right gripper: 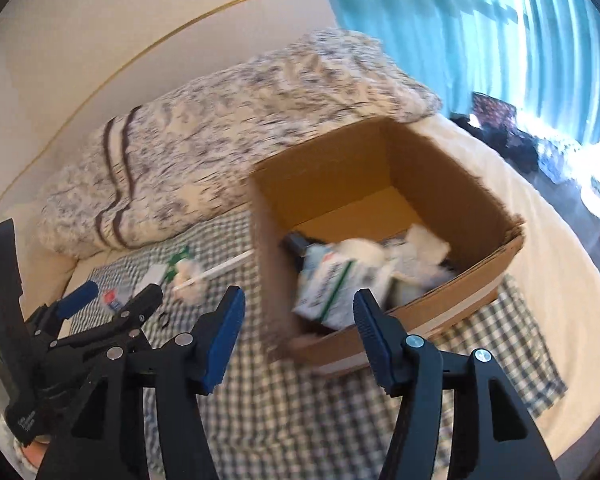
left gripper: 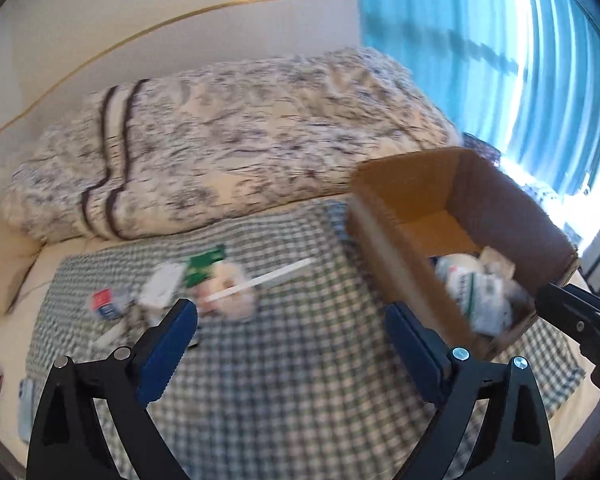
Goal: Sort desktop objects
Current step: 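Move both tools back over the remaining items on the cloth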
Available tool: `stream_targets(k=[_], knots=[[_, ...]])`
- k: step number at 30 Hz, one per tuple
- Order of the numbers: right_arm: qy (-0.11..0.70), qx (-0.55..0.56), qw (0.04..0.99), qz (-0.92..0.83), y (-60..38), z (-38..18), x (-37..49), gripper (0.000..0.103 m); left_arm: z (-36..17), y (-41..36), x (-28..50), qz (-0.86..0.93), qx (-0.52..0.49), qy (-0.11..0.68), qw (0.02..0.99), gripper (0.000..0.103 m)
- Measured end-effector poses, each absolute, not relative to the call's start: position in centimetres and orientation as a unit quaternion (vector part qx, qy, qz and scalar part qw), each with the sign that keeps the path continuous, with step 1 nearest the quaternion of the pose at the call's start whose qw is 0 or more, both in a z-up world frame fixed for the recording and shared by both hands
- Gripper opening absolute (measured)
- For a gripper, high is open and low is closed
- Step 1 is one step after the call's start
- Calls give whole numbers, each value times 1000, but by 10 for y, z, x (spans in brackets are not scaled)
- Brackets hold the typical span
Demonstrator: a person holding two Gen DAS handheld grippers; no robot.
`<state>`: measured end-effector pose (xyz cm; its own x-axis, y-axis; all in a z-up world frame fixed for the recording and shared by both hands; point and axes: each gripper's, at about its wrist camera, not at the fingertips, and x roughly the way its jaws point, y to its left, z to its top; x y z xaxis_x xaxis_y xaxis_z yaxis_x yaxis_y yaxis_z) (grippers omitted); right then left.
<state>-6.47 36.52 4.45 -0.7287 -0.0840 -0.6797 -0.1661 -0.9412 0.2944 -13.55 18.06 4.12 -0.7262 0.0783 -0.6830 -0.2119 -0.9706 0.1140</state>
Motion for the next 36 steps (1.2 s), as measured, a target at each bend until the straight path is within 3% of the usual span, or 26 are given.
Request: stream_targets(k=[9,24,27,36], knots=[[137,-364,-46,920,262,37,-41,58,34,56,-86,936,-346,67,10,103],[65,-408,-58,909,178,-38,-76,62,-68,-98,-102,909,-406,-10,-89,103],[60,-410,-53,909,176,-52,-96,90,-84,-113,-125,909,-405,-20,-101,103],[34,-435,-44,899,160,-90,-172,90,-127,-121,-216,905,-411,34,-107,103]])
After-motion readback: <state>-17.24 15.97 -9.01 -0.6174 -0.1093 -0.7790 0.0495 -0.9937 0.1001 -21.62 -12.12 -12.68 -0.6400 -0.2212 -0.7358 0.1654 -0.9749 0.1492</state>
